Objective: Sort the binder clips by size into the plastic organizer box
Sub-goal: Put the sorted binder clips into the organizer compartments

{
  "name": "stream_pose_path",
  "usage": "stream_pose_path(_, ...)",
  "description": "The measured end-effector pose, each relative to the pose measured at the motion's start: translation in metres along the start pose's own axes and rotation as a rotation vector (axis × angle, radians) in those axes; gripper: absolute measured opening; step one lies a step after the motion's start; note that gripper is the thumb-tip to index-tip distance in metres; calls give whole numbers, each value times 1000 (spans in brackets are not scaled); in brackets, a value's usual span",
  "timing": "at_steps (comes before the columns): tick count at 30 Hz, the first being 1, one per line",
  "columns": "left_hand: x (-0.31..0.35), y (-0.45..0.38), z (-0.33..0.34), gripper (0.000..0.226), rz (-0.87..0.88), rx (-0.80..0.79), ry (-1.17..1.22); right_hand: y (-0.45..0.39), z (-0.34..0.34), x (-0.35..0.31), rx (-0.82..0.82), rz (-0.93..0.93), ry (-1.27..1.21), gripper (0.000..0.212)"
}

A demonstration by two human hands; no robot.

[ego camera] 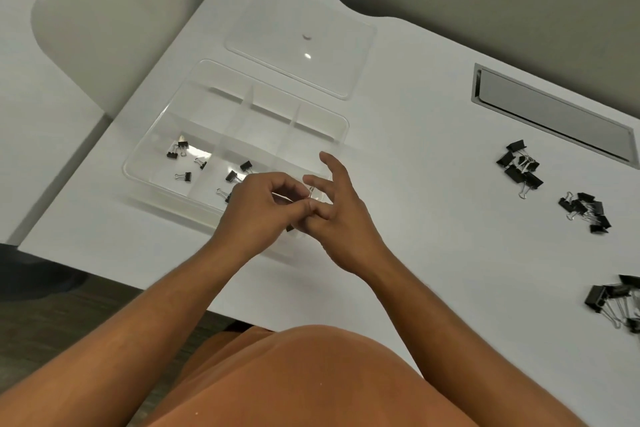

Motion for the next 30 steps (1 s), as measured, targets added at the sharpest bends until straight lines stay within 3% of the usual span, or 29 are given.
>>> stream_pose_path(4, -1, -1, -4, 15, 132, 118, -206, 1, 1, 6, -12, 25, -115, 97)
stream_pose_path(8, 0, -3, -6, 18, 213, 159, -362, 9, -8, 13, 88, 17, -112, 81)
stream_pose_path(14, 11, 6, 8, 13, 278, 238, -321, 22, -34, 26, 230, 32, -118, 59)
stream_pose_path(24, 34, 10, 94, 16, 445, 126, -324, 46, -106, 65, 387, 96, -130, 40)
stream_pose_path(30, 53, -3, 189, 15, 488, 19, -380, 67, -180, 112, 455, 158, -173, 33)
Point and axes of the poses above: each hand's wrist, its own y-axis away from the middle knuckle, its own z-axis out of the palm, x = y × z, the point moved 5 cm from there along -y, towards the middle knuckle, and after that the axes turned 6 degrees about y, right-handed, at the moved point
